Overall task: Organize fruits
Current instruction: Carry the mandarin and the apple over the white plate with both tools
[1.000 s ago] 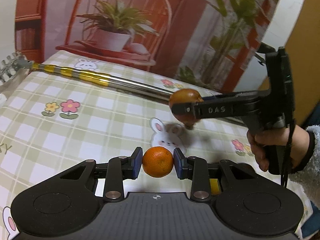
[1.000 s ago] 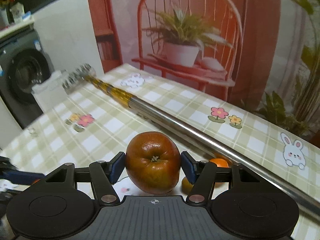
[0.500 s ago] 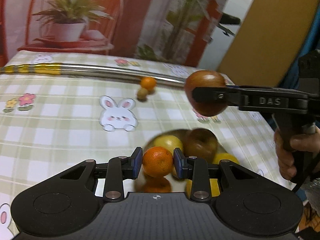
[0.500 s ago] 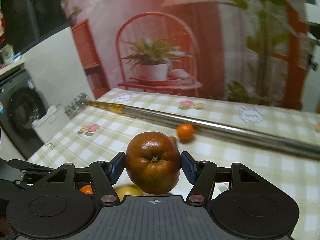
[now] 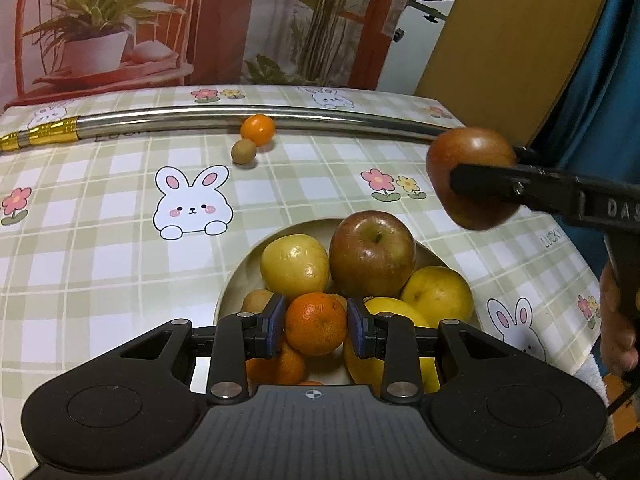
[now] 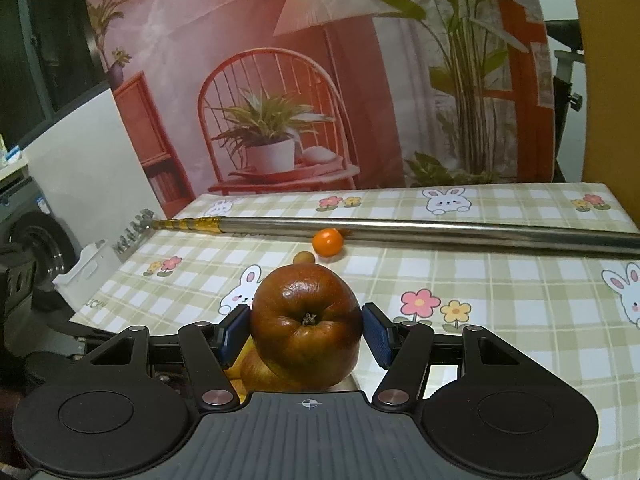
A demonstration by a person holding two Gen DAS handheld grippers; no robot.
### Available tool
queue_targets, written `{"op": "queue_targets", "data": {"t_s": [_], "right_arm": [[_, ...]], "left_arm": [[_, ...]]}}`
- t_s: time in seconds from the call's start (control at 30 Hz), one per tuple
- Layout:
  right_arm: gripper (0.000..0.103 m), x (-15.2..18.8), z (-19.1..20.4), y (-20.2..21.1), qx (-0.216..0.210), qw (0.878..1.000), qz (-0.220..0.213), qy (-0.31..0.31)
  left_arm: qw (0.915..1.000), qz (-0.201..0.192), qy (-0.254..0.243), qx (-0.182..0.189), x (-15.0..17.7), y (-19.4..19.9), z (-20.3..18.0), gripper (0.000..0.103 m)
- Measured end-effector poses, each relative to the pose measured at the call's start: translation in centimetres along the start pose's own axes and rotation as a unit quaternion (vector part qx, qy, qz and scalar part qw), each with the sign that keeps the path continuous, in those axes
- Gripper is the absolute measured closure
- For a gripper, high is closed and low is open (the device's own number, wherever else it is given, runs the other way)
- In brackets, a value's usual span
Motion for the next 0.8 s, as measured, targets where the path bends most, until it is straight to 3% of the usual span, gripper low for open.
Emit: {"op": "queue_targets", "data": {"t_s": [0.23, 0.3, 0.4, 0.57, 0.8], "right_arm": [[0.046, 0.9, 0.1, 0.2, -0.004, 1.0, 0.002, -0.008], [0.047, 1.1, 0.1, 0.3, -0.003, 1.0, 0.004, -0.011], [0.046, 1.4, -0.2, 0.3, 0.0, 1.0, 0.006, -0.016], [0.046, 1.6, -0.5, 0.7, 0.006, 1.0, 0.005, -0.025], [0.046, 1.6, -0.3, 1.0, 0.007, 1.0, 0.004, -0.025]], "left_arm": [[1.0, 0.004, 0.008, -0.002, -0.2, 0.0, -0.2, 0.066], [0.9999, 0.006, 0.014, -0.003, -0.2, 0.1, -0.1, 0.062], [0.9998, 0.0, 0.019, -0.004, -0.4, 0.4, 0.1, 0.048], [0.9996, -0.014, 0.026, 0.001, -0.7, 1.2, 0.0, 0.041], [0.9965, -0.055, 0.05, -0.037, -1.2, 3.5, 0.7, 0.023]]}}
Point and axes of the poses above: each gripper's, at about its wrist camera, not at the fingertips, and y roughly against the way its jaws point, z to its left, x to its underside, the point moved 5 cm from there along -y, roughly the way its jaws point, and after that the axes turned 7 degrees about x, right-handed, at the moved point
